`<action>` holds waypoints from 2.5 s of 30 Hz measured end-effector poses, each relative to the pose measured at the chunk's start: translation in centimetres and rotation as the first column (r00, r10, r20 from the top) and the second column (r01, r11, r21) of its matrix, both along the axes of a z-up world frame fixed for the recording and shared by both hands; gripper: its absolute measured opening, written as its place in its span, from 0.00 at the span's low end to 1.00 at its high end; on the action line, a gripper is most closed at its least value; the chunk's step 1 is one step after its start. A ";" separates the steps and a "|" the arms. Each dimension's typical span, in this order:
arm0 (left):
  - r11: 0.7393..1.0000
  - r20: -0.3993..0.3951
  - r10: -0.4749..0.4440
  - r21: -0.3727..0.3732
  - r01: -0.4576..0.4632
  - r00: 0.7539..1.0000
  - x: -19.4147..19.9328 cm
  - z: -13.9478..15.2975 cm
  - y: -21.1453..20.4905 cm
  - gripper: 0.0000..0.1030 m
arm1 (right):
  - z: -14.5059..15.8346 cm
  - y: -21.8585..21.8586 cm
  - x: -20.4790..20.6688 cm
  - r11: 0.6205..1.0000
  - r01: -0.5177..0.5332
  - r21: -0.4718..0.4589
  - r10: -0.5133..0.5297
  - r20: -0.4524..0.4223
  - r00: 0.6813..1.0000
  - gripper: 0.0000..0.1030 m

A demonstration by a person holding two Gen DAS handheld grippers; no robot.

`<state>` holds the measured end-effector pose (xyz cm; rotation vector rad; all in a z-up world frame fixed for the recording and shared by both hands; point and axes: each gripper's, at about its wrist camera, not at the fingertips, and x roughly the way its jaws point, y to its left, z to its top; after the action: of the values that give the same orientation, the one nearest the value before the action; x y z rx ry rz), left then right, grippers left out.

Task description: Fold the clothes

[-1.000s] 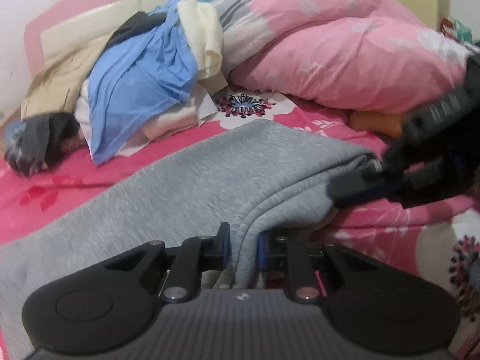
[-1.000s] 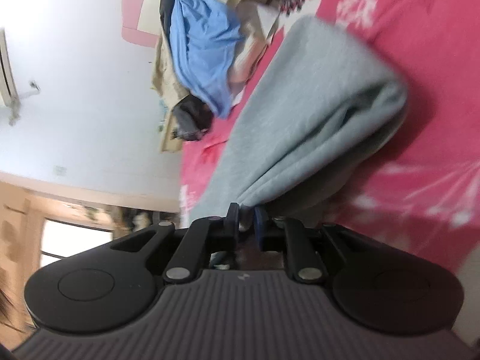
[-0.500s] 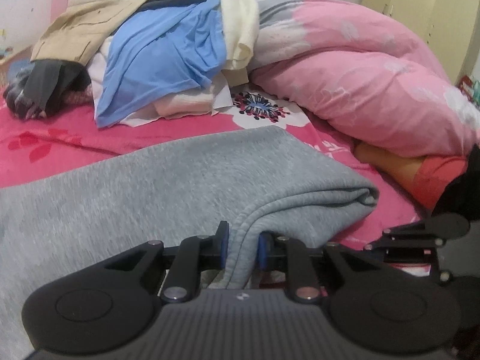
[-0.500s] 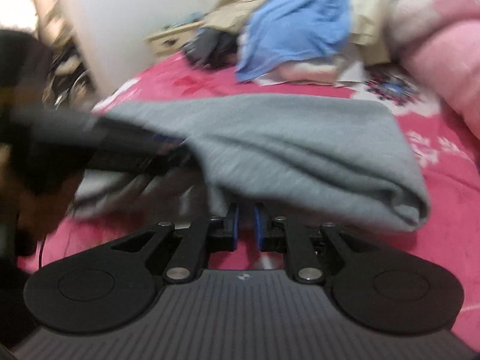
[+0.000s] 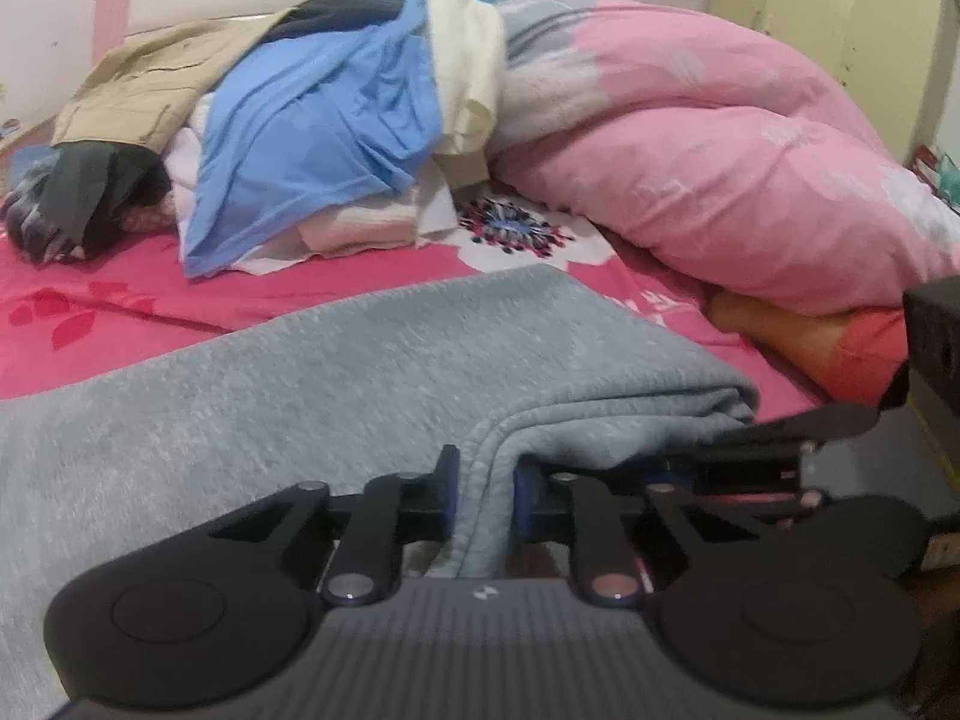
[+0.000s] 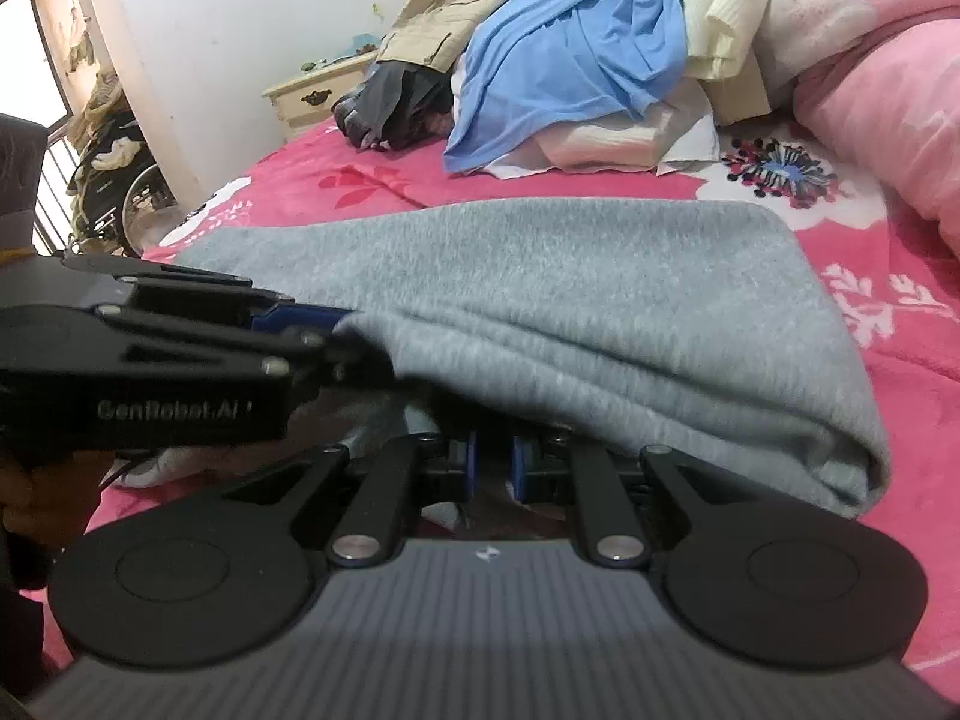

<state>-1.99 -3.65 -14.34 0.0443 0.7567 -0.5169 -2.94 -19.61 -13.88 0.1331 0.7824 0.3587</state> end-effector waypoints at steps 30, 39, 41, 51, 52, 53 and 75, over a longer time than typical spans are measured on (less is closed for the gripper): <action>0.844 0.272 -0.338 0.511 0.162 0.901 -6.5 -3.8 -4.8 0.22 | -4.9 -9.1 -2.2 0.397 0.664 0.634 -0.053 -0.706 0.706 0.17; 0.816 0.302 -0.390 0.551 0.174 0.870 -7.5 -4.2 -5.0 0.21 | -6.3 -8.9 -3.1 0.317 0.788 0.528 -0.038 -0.823 0.566 0.27; 0.814 0.306 -0.395 0.554 0.175 0.866 -7.6 -4.2 -5.0 0.21 | -6.3 -9.1 -3.2 0.314 0.797 0.516 -0.043 -0.831 0.555 0.32; 0.804 0.315 -0.409 0.569 0.175 0.856 -8.0 -4.3 -5.0 0.21 | -5.1 -9.6 -2.5 0.379 0.781 0.496 -0.077 -0.824 0.561 0.32; 0.803 0.316 -0.411 0.570 0.175 0.855 -8.1 -4.3 -5.0 0.21 | -4.7 -9.6 -2.5 0.382 0.775 0.503 -0.078 -0.818 0.570 0.32; 0.801 0.317 -0.413 0.572 0.175 0.854 -8.1 -4.3 -5.0 0.21 | -4.2 -9.8 -2.5 0.379 0.768 0.515 -0.079 -0.809 0.582 0.32; 0.828 0.296 -0.360 0.539 0.157 0.885 -7.2 -3.9 -5.1 0.21 | -7.9 -8.4 -1.2 0.337 0.783 0.523 -0.063 -0.817 0.573 0.23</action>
<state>-9.21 -8.73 -18.26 0.7354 0.4750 -0.5404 -4.13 -28.03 -21.78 1.5911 1.1859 0.0753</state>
